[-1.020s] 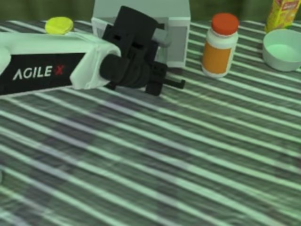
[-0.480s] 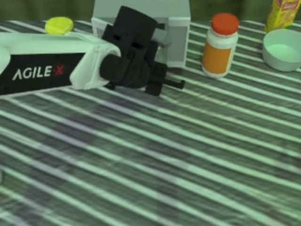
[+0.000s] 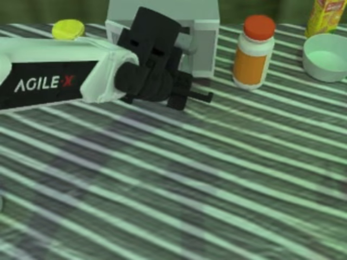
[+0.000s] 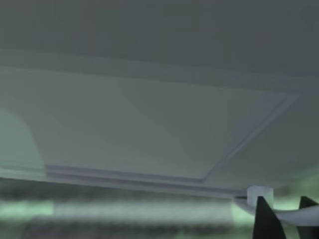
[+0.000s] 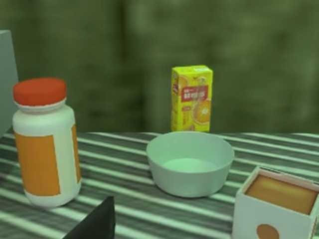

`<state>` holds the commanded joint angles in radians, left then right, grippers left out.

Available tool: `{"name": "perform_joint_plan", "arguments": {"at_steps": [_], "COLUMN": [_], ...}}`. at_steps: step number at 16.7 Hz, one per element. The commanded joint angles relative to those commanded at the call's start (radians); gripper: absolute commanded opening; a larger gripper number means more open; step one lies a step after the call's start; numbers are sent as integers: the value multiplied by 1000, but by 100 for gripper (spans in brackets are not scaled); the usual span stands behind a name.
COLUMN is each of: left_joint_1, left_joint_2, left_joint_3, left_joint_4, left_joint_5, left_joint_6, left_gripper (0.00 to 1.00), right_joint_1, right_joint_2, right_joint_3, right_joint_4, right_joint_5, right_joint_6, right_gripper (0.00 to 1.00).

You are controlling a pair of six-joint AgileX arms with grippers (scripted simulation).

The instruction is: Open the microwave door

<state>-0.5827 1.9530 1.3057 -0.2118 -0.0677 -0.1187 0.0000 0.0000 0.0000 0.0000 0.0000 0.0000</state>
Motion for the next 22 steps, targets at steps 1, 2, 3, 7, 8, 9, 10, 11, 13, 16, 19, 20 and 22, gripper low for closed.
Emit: {"name": "perform_joint_plan", "arguments": {"at_steps": [1, 2, 3, 7, 8, 9, 10, 11, 13, 16, 19, 20, 22], "left_joint_1": [0, 0, 0, 0, -9, -7, -3, 1, 10, 17, 17, 17, 17], "left_joint_2": [0, 0, 0, 0, 2, 1, -3, -9, -21, -27, -27, -27, -27], "left_joint_3": [0, 0, 0, 0, 2, -1, -8, -15, -26, -38, -38, -38, -38], "left_joint_4": [0, 0, 0, 0, -1, -1, 1, 4, 11, 14, 14, 14, 14], "left_joint_5": [0, 0, 0, 0, 9, 10, 15, 21, 34, 43, 43, 43, 43], "left_joint_6": [0, 0, 0, 0, -6, -3, 6, 16, 35, 50, 50, 50, 50], "left_gripper": [0, 0, 0, 0, 0, 0, 0, 0, 0, 0, 0, 0, 0], "right_joint_1": [0, 0, 0, 0, 0, 0, 0, 0, 0, 0, 0, 0, 0], "right_joint_2": [0, 0, 0, 0, 0, 0, 0, 0, 0, 0, 0, 0, 0], "right_joint_3": [0, 0, 0, 0, 0, 0, 0, 0, 0, 0, 0, 0, 0], "right_joint_4": [0, 0, 0, 0, 0, 0, 0, 0, 0, 0, 0, 0, 0], "right_joint_5": [0, 0, 0, 0, 0, 0, 0, 0, 0, 0, 0, 0, 0], "right_joint_6": [0, 0, 0, 0, 0, 0, 0, 0, 0, 0, 0, 0, 0], "right_gripper": [100, 100, 100, 100, 100, 100, 100, 100, 100, 100, 100, 100, 100]}}
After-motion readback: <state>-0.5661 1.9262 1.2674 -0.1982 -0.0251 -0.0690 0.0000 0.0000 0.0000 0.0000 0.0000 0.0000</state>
